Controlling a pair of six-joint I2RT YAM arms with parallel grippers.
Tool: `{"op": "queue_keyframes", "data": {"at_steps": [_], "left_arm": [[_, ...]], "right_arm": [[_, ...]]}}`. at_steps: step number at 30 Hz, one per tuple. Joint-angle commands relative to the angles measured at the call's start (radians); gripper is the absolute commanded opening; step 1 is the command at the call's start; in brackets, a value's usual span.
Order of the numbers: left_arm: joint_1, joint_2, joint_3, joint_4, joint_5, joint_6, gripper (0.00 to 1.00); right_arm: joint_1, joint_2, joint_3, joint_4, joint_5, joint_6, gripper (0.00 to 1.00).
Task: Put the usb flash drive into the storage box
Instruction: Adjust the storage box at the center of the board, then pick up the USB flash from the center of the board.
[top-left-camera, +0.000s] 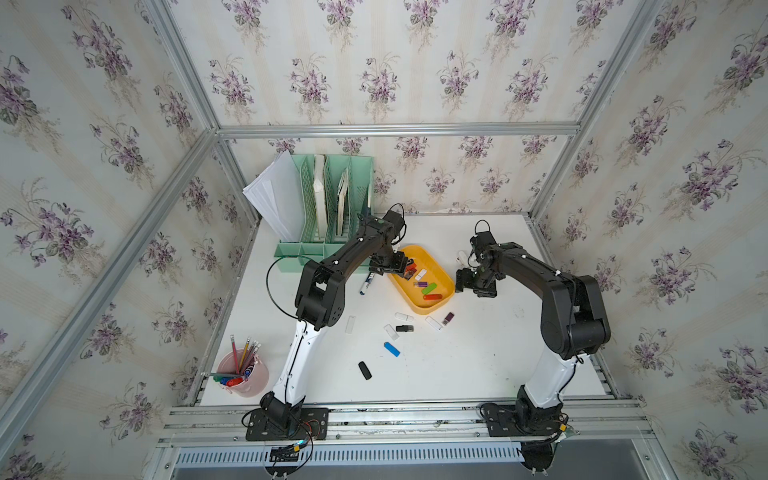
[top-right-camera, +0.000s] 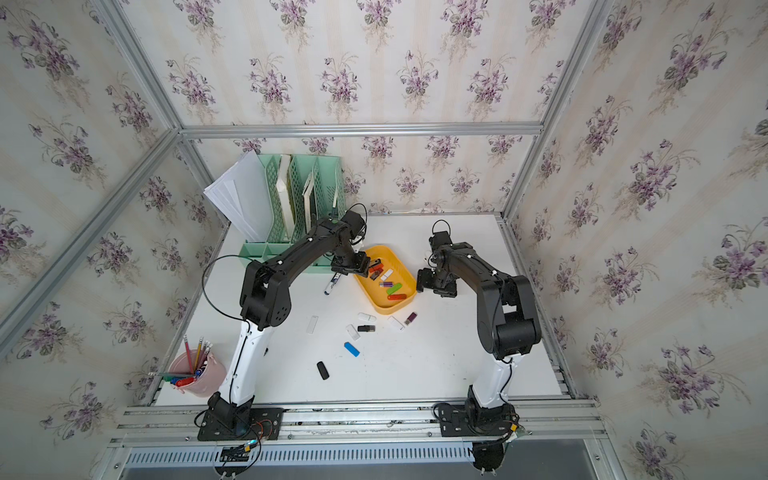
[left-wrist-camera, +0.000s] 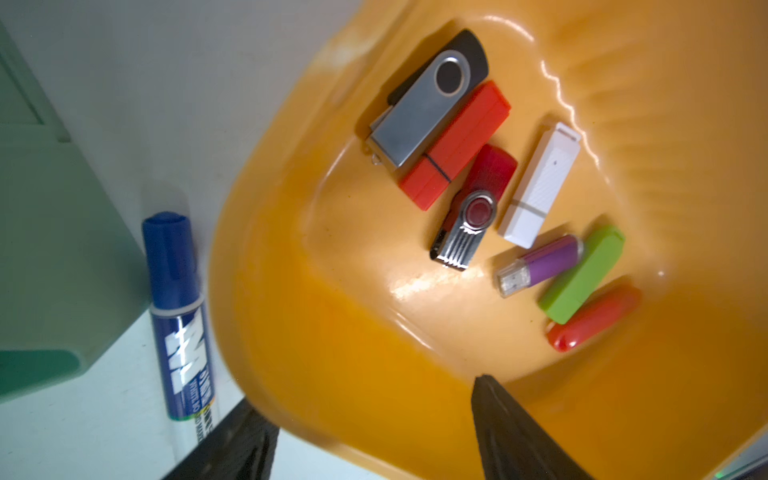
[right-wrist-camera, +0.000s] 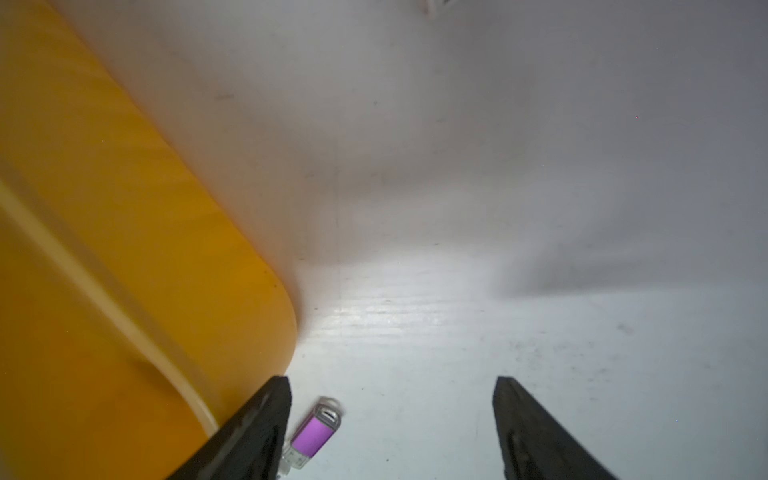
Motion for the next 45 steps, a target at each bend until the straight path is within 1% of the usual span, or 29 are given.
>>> {"op": "queue_keyframes", "data": {"at_steps": [1,11,15,18,21,24,27,29,31,34,38,41,45], "left_arm": [[0.003,0.019,0.038,-0.017,0.025,0.0,0.77],[0.016,0.098,0.184,-0.003,0.068,0.003,0.77],[0.016,0.113,0.228,-0.018,0.083,-0.001,0.77],[0.022,0.064,0.214,-0.033,0.072,0.004,0.77],[0.032,-0.042,0.107,-0.03,0.046,0.01,0.79],[0.04,-0.184,-0.093,-0.005,0.003,0.021,0.79],[0.045,-0.33,-0.339,0.051,-0.031,0.028,0.79],[0.049,-0.414,-0.47,0.082,-0.055,0.027,0.79],[0.051,-0.47,-0.595,0.099,-0.081,0.023,0.78],[0.055,-0.533,-0.733,0.131,-0.107,0.0,0.78],[0.057,-0.58,-0.871,0.191,-0.129,-0.026,0.76],[0.057,-0.592,-0.927,0.22,-0.142,-0.033,0.75],[0.057,-0.592,-0.964,0.241,-0.166,-0.032,0.73]], "right_arm": [[0.019,-0.015,-0.017,0.005,-0.034,-0.001,0.82],[0.09,-0.053,-0.077,0.003,-0.094,0.012,0.82],[0.103,-0.068,-0.07,-0.017,-0.064,0.03,0.82],[0.104,-0.111,-0.073,-0.034,-0.015,0.068,0.82],[0.107,-0.162,-0.113,-0.033,0.007,0.121,0.82],[0.12,-0.198,-0.178,0.001,0.019,0.16,0.77],[0.147,-0.22,-0.226,0.039,0.039,0.197,0.72],[0.16,-0.233,-0.256,0.065,0.047,0.223,0.71],[0.171,-0.243,-0.279,0.086,0.051,0.241,0.7],[0.192,-0.251,-0.3,0.099,0.062,0.263,0.69],[0.22,-0.253,-0.323,0.111,0.078,0.288,0.68],[0.229,-0.254,-0.343,0.131,0.084,0.306,0.66],[0.244,-0.253,-0.349,0.145,0.119,0.331,0.63]]}}
